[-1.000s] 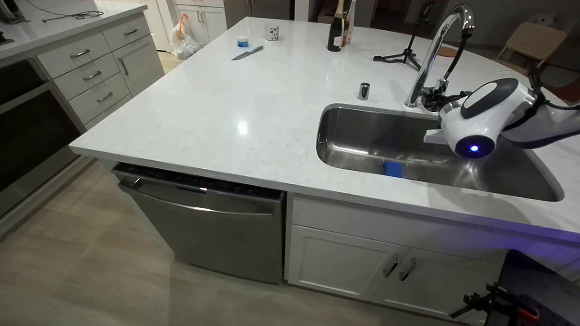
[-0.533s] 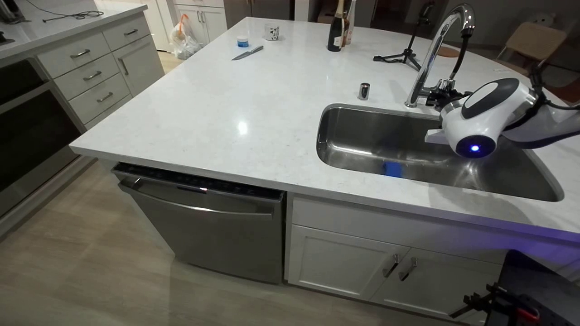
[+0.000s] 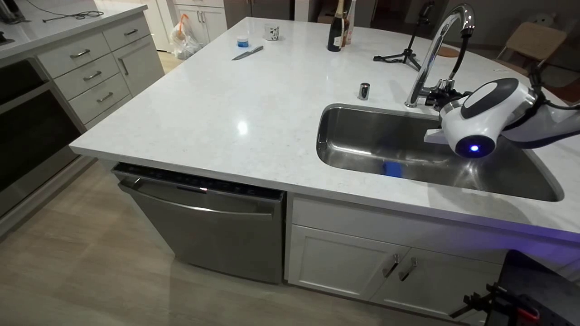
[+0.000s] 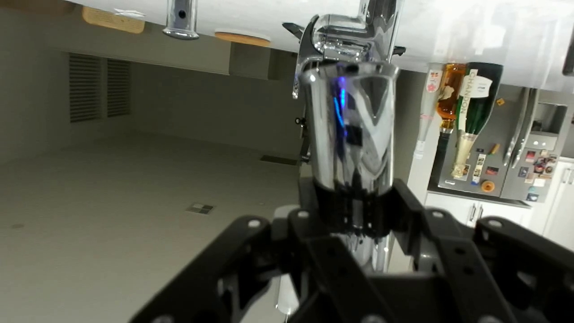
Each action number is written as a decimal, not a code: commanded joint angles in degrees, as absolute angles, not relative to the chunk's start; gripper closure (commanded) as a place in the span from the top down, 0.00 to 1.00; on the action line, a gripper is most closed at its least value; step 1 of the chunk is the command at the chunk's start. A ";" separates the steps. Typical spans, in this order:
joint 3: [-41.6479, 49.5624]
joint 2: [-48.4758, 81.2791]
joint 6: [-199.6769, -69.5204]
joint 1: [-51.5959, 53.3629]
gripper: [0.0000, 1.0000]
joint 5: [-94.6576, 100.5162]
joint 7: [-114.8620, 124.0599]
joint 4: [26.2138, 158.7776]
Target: Pull the tap back into the other part of it
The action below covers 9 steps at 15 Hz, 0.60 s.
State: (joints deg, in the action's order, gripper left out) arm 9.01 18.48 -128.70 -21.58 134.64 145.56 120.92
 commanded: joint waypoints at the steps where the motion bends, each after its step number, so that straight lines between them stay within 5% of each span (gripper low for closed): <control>1: 9.21 17.51 -129.95 -21.32 0.17 133.29 146.60 120.38; 9: 9.24 16.36 -139.22 -21.96 0.17 126.67 146.28 117.37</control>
State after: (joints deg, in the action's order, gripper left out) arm 8.98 17.83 -135.33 -21.60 129.19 146.45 118.35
